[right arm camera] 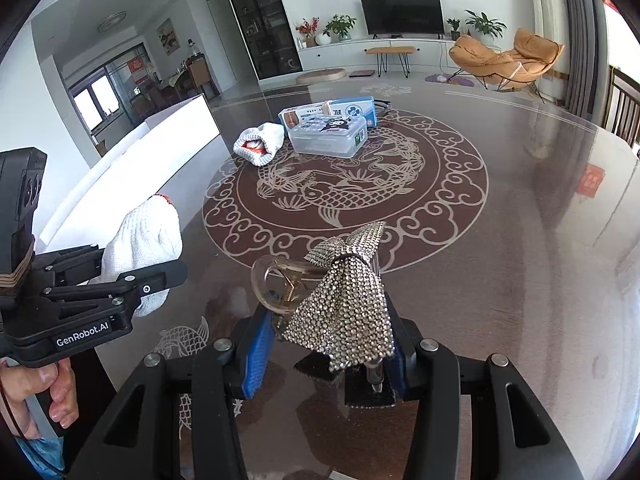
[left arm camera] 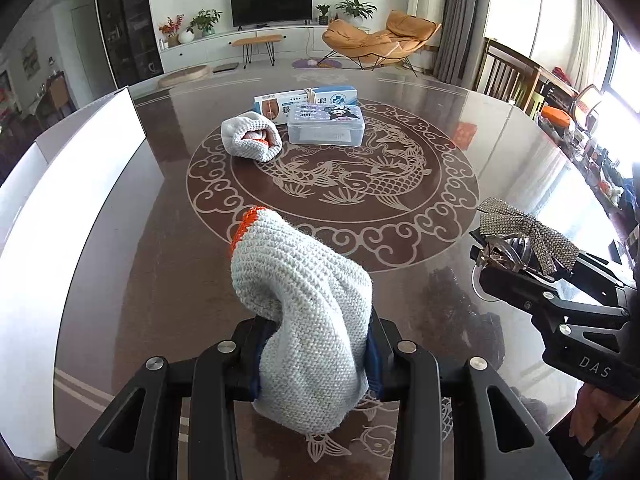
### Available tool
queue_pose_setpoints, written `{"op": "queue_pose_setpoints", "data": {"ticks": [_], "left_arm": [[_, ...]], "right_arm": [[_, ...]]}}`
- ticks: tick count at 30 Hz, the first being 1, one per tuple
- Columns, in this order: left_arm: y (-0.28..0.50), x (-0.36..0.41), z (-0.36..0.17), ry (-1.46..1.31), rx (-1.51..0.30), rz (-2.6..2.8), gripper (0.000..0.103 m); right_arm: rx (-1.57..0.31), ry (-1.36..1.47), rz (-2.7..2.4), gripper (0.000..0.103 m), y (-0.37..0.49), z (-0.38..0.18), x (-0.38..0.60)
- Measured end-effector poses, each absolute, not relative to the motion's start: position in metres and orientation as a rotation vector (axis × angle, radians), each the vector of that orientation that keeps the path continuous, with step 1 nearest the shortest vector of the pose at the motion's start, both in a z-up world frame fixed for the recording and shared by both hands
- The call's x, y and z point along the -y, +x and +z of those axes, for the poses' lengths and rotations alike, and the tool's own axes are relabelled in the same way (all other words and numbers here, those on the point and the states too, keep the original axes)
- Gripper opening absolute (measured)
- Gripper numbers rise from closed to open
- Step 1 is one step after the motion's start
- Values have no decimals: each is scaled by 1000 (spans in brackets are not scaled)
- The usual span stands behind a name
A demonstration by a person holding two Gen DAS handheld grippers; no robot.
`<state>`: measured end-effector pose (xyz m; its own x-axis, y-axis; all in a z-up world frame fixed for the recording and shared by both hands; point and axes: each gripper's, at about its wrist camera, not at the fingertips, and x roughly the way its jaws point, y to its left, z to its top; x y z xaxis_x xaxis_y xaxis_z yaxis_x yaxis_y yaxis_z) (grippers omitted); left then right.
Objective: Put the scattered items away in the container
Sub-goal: 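Carry glove and bow clip over the white box and open both tools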
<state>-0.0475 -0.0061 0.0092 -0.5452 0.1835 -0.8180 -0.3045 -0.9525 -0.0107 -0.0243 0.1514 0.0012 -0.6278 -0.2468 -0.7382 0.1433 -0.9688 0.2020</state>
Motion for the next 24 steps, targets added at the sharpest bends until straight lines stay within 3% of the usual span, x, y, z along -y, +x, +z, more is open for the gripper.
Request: {"op": "queue_pose_setpoints", "data": {"ticks": [24], "left_arm": [[-38, 82, 32, -1264, -220, 2718, 39]], "right_arm": [[53, 1206, -2560, 48, -29, 17, -61]]}}
